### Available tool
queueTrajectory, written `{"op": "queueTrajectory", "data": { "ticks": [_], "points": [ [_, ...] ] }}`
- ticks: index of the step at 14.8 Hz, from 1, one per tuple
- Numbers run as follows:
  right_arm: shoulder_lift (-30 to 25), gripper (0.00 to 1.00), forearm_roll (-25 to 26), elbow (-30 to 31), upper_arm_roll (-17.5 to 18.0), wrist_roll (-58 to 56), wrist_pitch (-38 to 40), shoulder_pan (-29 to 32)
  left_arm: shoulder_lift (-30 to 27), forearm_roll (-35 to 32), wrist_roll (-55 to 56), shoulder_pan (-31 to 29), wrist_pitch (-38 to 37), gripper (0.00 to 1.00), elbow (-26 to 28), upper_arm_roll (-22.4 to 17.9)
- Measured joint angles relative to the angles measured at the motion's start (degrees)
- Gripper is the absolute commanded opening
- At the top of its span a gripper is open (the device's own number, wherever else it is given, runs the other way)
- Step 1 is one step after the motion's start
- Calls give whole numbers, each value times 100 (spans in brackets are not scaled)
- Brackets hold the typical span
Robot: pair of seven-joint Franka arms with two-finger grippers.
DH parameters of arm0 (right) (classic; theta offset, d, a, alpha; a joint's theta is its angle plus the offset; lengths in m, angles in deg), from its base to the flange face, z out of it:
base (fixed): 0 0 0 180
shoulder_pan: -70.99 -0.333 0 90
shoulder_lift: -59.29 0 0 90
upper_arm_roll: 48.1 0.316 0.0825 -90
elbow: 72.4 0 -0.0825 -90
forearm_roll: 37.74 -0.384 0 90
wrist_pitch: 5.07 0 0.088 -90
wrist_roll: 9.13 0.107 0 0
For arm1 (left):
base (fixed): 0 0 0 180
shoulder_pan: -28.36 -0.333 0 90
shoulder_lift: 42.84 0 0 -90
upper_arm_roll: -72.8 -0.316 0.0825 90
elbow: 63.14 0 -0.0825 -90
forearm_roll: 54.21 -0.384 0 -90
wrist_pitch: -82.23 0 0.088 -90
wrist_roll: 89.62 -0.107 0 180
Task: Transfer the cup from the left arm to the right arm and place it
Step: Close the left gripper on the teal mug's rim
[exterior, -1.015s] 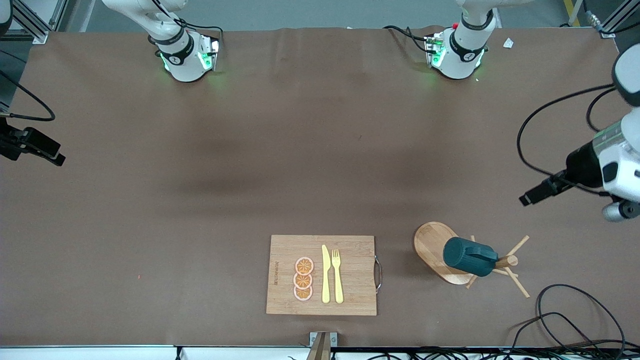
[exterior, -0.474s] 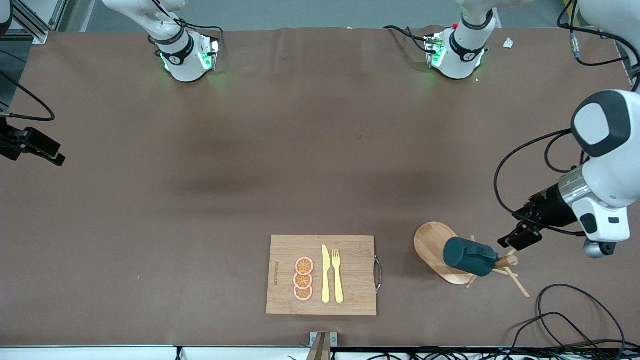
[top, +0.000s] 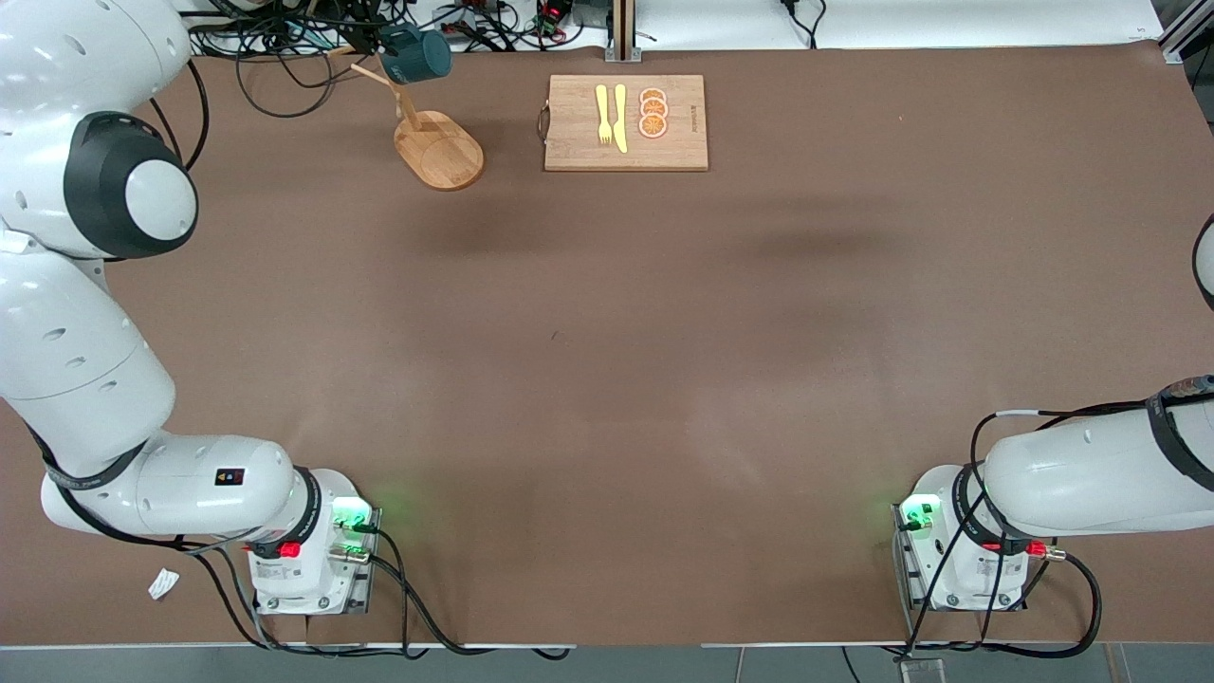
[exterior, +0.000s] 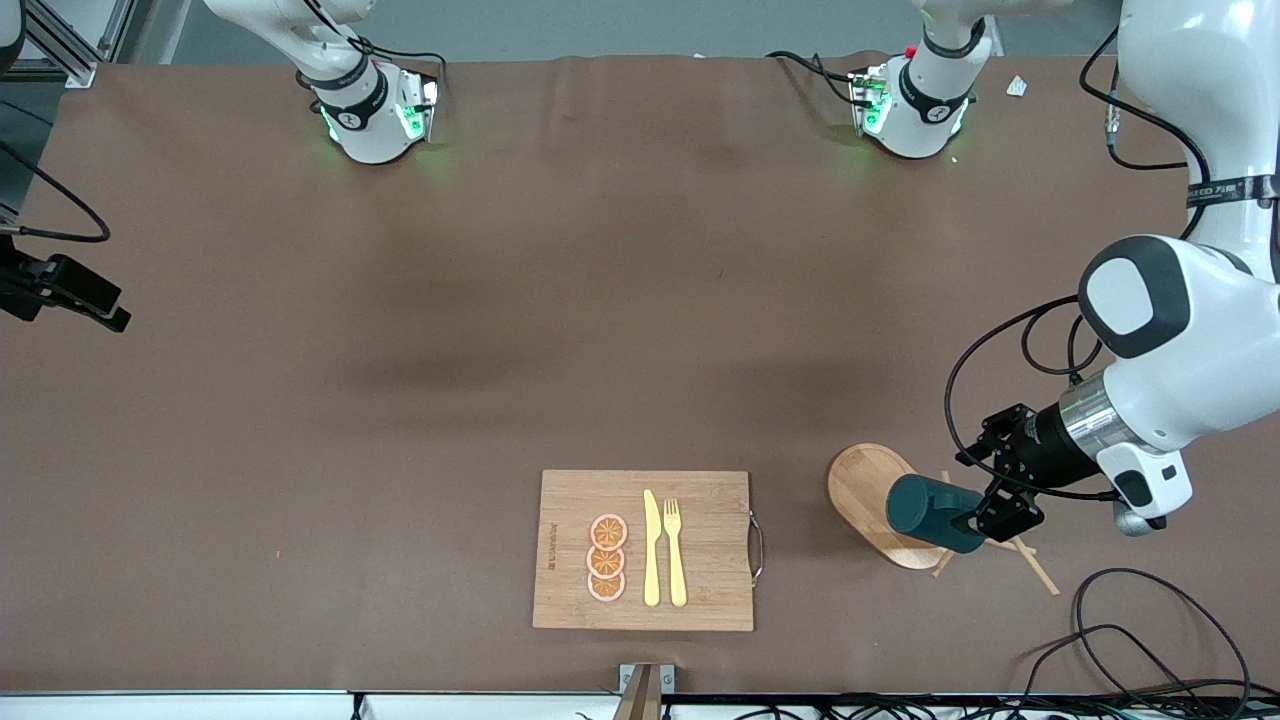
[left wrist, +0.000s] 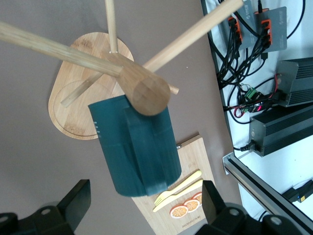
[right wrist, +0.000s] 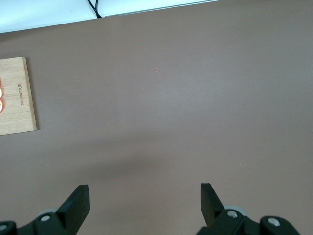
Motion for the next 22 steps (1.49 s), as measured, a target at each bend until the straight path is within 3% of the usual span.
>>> {"op": "queueTrajectory", "data": {
  "ticks": [6, 22],
  "points": [
    [0, 100, 0, 0, 0, 0, 0, 0, 226, 328, 363, -2, 93, 100, -4, -2],
    [0, 100, 0, 0, 0, -2, 0, 1, 441, 341, 369, -4, 383, 100, -56, 10]
  ]
}}
